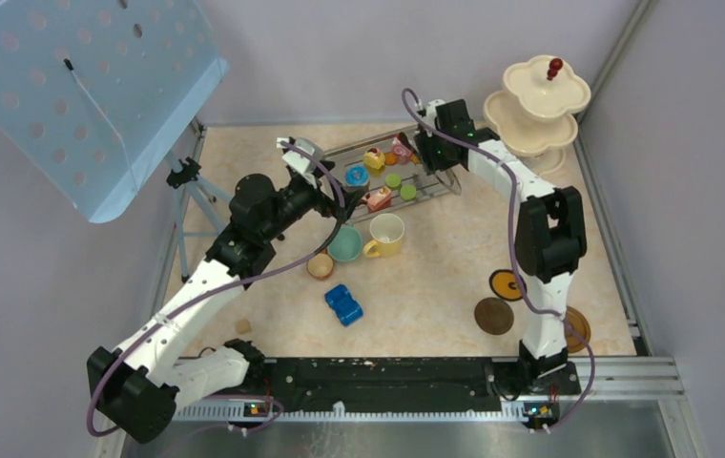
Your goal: Serve the afternoon tea
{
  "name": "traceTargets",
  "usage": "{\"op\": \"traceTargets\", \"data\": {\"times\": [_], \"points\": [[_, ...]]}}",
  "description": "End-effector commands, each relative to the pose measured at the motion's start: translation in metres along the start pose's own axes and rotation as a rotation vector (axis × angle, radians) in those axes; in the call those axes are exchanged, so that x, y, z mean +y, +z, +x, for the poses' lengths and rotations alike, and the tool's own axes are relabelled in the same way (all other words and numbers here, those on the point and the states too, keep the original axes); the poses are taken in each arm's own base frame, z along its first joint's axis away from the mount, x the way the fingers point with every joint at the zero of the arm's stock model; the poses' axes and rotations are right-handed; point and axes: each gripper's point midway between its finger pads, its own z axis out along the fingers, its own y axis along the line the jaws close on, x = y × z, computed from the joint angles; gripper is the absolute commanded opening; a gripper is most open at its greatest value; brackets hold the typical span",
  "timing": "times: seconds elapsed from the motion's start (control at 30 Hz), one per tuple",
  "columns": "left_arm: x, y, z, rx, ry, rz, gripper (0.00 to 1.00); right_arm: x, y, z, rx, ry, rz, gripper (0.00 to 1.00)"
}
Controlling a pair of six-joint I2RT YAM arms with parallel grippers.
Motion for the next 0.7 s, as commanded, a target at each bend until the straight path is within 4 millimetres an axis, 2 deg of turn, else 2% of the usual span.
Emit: {"op": "traceTargets", "data": {"times": [0.0, 0.1, 0.37, 0.67], "points": [[0.000, 0.002, -0.004, -0.026, 0.003, 0.000, 0.99, -0.006, 0.002, -0.045, -0.088, -0.097, -0.017, 0.55], [0.001, 0.002, -0.003, -0.022, 0.003, -0.003, 0.99, -0.010, 0.017, -0.045, -0.064, -0.124, 0.003, 0.55], [0.003, 0.004, 0.000, -0.014, 0.006, -0.009, 0.99, -0.009, 0.041, -0.045, -0.023, -0.169, -0.017, 0.57], [0.004, 0.005, 0.001, -0.009, 0.007, -0.012, 0.99, -0.008, 0.065, -0.029, 0.030, -0.184, -0.020, 0.57]]}}
